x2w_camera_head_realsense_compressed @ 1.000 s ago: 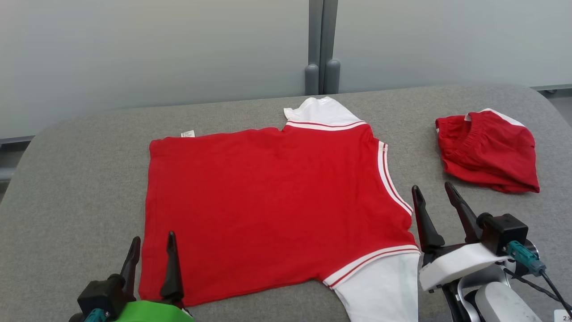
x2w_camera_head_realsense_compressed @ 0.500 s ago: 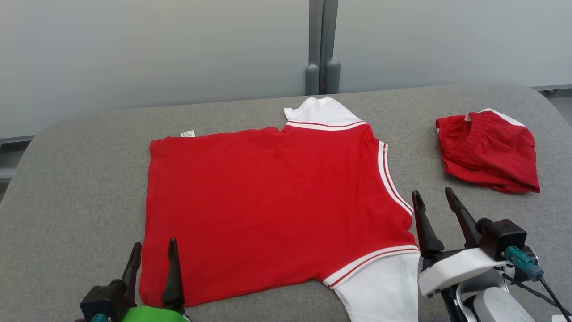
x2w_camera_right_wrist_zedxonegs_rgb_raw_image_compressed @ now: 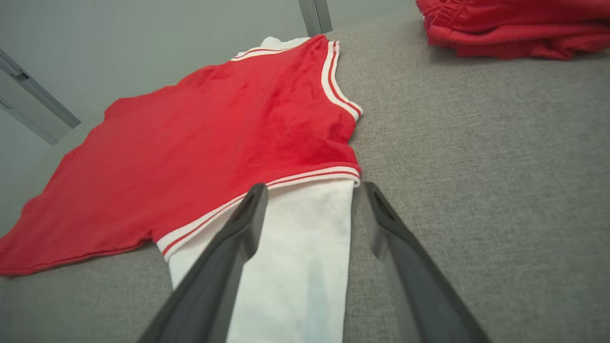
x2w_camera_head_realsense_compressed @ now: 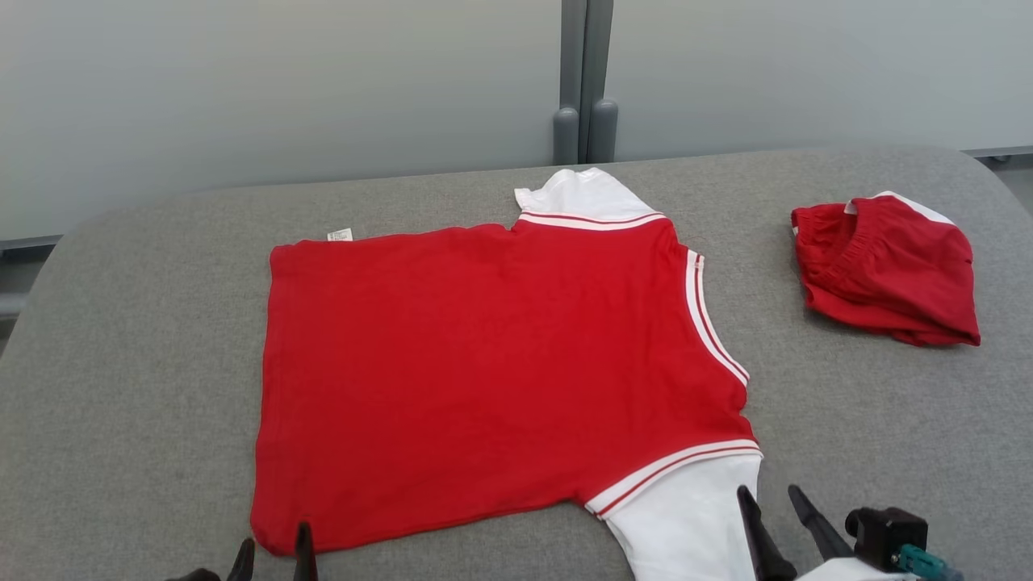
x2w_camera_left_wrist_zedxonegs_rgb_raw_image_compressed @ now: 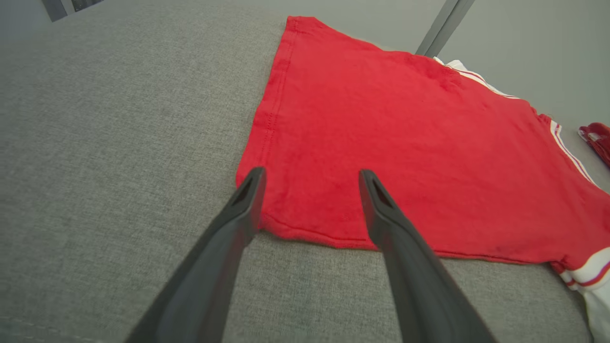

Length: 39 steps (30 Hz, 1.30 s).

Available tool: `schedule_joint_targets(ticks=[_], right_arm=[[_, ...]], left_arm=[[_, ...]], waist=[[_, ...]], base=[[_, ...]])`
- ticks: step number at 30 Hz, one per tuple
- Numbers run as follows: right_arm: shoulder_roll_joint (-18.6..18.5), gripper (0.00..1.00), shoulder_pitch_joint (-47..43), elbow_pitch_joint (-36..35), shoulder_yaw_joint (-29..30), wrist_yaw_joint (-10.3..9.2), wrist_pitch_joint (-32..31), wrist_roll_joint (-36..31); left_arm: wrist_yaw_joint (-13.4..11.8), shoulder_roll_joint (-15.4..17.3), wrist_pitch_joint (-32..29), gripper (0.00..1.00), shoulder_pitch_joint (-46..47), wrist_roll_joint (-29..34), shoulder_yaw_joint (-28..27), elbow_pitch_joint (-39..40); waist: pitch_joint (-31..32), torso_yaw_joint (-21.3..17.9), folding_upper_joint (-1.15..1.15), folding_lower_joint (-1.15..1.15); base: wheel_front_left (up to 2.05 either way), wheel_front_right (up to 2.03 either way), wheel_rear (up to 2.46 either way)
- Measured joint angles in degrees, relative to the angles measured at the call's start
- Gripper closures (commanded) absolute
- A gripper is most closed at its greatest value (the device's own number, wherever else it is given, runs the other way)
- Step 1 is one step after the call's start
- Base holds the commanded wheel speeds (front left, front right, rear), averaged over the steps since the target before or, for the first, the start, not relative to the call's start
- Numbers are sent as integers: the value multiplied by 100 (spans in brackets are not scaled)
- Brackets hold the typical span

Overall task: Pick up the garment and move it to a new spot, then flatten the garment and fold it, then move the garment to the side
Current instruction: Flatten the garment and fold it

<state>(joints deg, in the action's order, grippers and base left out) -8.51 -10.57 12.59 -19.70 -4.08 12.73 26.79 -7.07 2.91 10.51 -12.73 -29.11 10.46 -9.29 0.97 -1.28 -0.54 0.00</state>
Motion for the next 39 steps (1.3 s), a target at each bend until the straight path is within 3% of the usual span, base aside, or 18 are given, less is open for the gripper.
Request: schedule_joint_targets(ticks=[4,16,25,26,27,32,33,38,39], right_arm=[[-33,0,-212,136,-113,113,-73,25],[23,0,-213,255,-263,474,-74,146],[22,0,-174,406,-309,658,-75,197],[22,0,-174,427,-310,659,-75,213],[22,0,-174,454,-310,670,-75,227],[49,0,-176,602,-359,777,-157,393],[49,0,-176,602,-359,777,-157,393],[105,0,-180,732,-360,831,-194,505],[105,8,-179,767,-364,857,-215,516]], left_arm=[[0,-1,-159,0,-85,-315,-153,-157],[-2,-13,-399,0,39,-2141,-369,-456],[-3,-16,-392,0,298,-2798,-513,-695],[-3,-18,-392,13,316,-2856,-504,-701],[-3,-18,-392,40,346,-2919,-495,-704],[-4,-19,-364,94,506,-3012,-457,-786],[-4,-19,-364,100,506,-3012,-457,-786],[-4,-21,-252,100,606,-3004,-364,-811],[-4,-21,-232,100,627,-2989,-333,-813]], waist=[[-63,-3,0,0],[-313,-215,0,0],[-465,-356,0,0],[-483,-365,0,0],[-500,-372,0,0],[-565,-384,0,0],[-565,-384,0,0],[-585,-360,0,0],[-589,-353,0,0]], base=[[0,0,0],[0,0,0],[0,0,0],[0,0,0],[0,0,0],[0,0,0],[0,0,0],[0,0,0],[0,0,0]])
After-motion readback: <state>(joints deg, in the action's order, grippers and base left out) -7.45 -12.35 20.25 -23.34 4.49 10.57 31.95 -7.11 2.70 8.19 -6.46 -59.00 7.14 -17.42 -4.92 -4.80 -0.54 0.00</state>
